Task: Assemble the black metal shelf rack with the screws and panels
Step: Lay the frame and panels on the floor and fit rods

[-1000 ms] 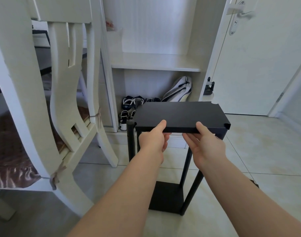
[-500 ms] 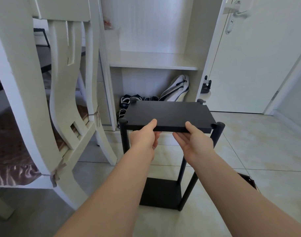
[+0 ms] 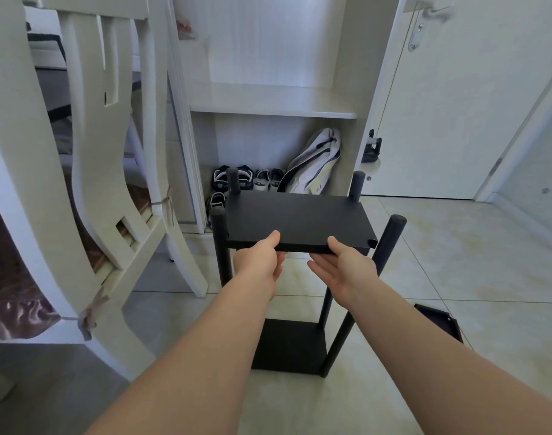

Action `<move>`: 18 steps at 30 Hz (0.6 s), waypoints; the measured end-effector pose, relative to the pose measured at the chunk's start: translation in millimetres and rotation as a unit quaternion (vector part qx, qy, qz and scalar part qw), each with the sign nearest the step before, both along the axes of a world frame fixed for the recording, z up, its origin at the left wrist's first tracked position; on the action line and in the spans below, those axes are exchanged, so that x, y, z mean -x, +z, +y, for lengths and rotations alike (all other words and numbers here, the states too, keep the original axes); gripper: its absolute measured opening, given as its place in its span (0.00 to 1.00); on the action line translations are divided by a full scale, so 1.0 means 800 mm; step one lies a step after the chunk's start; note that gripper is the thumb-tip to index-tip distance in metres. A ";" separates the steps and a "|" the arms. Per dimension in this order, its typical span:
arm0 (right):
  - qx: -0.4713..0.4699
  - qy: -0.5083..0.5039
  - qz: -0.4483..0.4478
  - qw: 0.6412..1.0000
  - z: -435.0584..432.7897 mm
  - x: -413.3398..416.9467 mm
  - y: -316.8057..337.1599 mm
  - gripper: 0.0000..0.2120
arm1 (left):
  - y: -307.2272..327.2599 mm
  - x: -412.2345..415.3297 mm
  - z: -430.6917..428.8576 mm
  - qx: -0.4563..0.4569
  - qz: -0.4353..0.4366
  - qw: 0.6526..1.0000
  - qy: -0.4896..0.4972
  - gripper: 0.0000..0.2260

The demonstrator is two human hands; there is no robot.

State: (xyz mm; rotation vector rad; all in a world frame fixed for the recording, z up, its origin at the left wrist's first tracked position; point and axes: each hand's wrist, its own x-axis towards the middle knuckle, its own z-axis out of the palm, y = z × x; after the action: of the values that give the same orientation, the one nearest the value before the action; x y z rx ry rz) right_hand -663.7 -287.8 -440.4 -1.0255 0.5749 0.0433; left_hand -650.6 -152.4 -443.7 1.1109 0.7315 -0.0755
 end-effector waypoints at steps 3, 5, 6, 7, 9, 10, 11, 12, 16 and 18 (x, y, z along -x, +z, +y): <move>0.021 0.011 0.027 0.999 -0.003 -0.005 -0.018 0.14 | -0.016 -0.001 -0.004 -0.008 0.017 1.000 0.006 0.13; 0.020 0.016 0.045 0.999 -0.004 -0.008 -0.030 0.13 | -0.029 -0.001 -0.007 -0.009 0.036 0.999 0.006 0.12; 0.015 0.014 0.053 0.998 -0.004 -0.009 -0.037 0.12 | -0.036 -0.002 -0.009 -0.008 0.045 0.999 0.009 0.12; 0.010 0.010 0.061 0.998 -0.003 -0.010 -0.044 0.11 | -0.044 -0.004 -0.011 -0.007 0.052 0.999 0.015 0.12; 0.010 0.003 0.073 0.997 -0.003 -0.014 -0.059 0.11 | -0.061 -0.007 -0.016 -0.005 0.057 0.998 0.030 0.14; 0.013 -0.001 0.077 0.997 -0.003 -0.015 -0.067 0.12 | -0.072 -0.008 -0.020 -0.003 0.060 0.997 0.039 0.16; 0.017 -0.004 0.081 0.997 -0.003 -0.016 -0.075 0.12 | -0.083 -0.009 -0.025 -0.004 0.066 0.997 0.048 0.19; 0.020 -0.008 0.086 0.996 -0.003 -0.017 -0.084 0.13 | -0.095 -0.009 -0.029 -0.008 0.078 0.995 0.059 0.21; 0.014 -0.012 0.105 0.994 0.001 -0.013 -0.122 0.13 | -0.140 -0.009 -0.037 -0.030 0.107 0.990 0.089 0.19; 0.012 -0.015 0.110 0.994 0.003 -0.012 -0.139 0.12 | -0.160 -0.011 -0.035 -0.040 0.107 0.989 0.090 0.17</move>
State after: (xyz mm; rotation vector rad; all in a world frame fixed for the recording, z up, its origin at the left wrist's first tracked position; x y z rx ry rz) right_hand -654.4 -285.0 -551.8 -1.0417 0.7936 0.1237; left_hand -642.1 -180.5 -571.7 1.1184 1.0313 -0.0125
